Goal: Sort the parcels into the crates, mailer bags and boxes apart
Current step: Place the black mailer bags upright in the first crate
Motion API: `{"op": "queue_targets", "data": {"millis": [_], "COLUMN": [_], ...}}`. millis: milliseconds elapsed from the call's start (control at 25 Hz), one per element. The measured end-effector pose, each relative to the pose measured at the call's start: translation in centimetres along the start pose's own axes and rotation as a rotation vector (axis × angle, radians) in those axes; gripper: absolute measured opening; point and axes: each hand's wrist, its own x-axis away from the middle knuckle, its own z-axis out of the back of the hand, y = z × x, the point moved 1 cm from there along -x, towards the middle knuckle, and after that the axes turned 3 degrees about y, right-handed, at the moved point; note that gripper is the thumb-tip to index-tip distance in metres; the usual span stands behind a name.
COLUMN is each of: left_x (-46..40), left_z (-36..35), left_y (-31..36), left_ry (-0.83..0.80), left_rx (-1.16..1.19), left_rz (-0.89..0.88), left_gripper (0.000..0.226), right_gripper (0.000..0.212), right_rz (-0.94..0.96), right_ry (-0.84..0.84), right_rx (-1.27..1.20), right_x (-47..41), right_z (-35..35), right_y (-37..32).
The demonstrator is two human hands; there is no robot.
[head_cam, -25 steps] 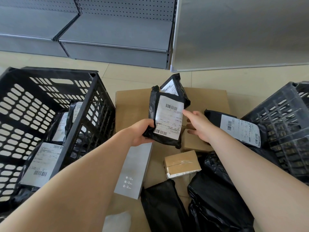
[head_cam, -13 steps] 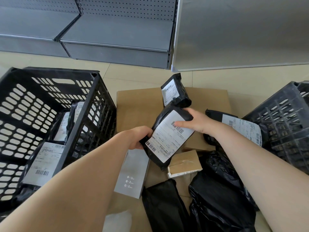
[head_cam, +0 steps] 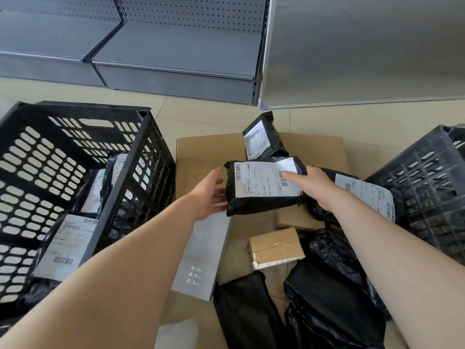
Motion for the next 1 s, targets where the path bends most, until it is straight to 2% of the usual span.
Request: {"op": "queue_targets", "data": {"millis": [120, 240, 360, 400, 480, 560, 680, 840, 1000], "left_x": [0.0, -0.1, -0.4, -0.5, -0.5, -0.7, -1.0, -1.1, -0.6], "left_z": [0.0, -0.3, -0.4, -0.3, -0.3, -0.2, 0.4, 0.9, 0.7], "left_y": [-0.1, 0.2, 1.1, 1.3, 1.4, 1.1, 0.7, 0.6, 0.7], "left_ry": [-0.016, 0.031, 0.069, 0.074, 0.094, 0.107, 0.109, 0.112, 0.079], "left_rx": [-0.066, 0.003, 0.170, 0.218, 0.232, 0.186, 0.190, 0.166, 0.183], "left_rz": [-0.009, -0.075, -0.237, -0.277, -0.325, -0.324, -0.286, -0.279, -0.273], "left_gripper": [0.058, 0.073, 0.086, 0.083, 0.072, 0.076, 0.084, 0.062, 0.064], "right_gripper": [0.029, 0.034, 0.008, 0.008, 0.022, 0.035, 0.034, 0.024, 0.026], "right_rz": [-0.078, -0.185, -0.270, -0.279, -0.269, -0.255, -0.262, -0.240, -0.241], "right_ry": [0.053, 0.098, 0.019, 0.025, 0.063, 0.088, 0.021, -0.106, -0.312], "right_rx": [-0.174, -0.439, -0.705, -0.753, -0.796, -0.807, -0.767, -0.608, -0.401], "right_x": [-0.2, -0.4, 0.1, 0.3, 0.3, 0.2, 0.5, 1.0, 1.8], "right_z": [-0.7, -2.3, -4.9, -5.8, -7.3, -8.4, -9.4, -9.7, -9.2], "right_y": [-0.5, -1.0, -1.9, -2.2, -2.3, -2.0, -1.6, -1.5, -1.1]}}
